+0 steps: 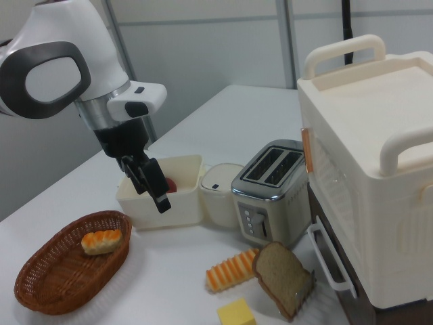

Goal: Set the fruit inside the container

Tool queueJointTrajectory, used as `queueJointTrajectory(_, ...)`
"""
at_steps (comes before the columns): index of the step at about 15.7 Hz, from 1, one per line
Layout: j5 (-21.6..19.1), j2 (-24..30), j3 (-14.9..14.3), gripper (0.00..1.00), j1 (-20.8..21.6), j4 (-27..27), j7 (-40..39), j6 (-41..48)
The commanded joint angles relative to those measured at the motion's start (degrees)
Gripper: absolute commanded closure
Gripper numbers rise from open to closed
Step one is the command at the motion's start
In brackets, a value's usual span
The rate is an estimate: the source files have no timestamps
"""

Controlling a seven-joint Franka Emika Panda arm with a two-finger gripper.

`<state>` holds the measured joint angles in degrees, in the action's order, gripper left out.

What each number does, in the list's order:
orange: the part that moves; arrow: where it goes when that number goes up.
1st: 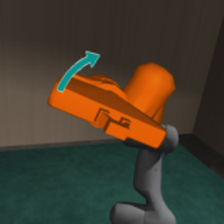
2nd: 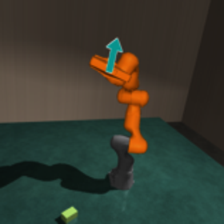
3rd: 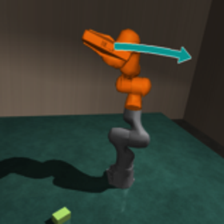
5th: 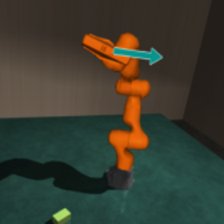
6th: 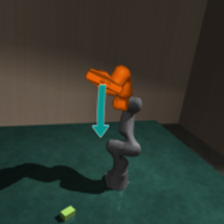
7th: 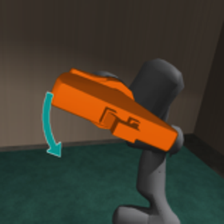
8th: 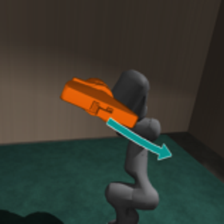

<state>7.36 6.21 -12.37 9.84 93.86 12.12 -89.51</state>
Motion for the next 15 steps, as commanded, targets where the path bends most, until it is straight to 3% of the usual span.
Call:
queueJointTrajectory(1,-1.5,0.6,-0.9,0.0,0.8,1.2,-1.0,-0.9)
queueJointTrajectory(6,-1.9,-0.1,0.0,0.0,0.4,1.2,-1.2,-0.9)
queueJointTrajectory(10,-1.9,-2.6,4.4,0.0,-3.2,-0.9,-1.0,-0.3)
queueJointTrajectory(15,-1.9,-2.7,4.7,0.0,-3.3,-1.0,-1.0,-0.6)
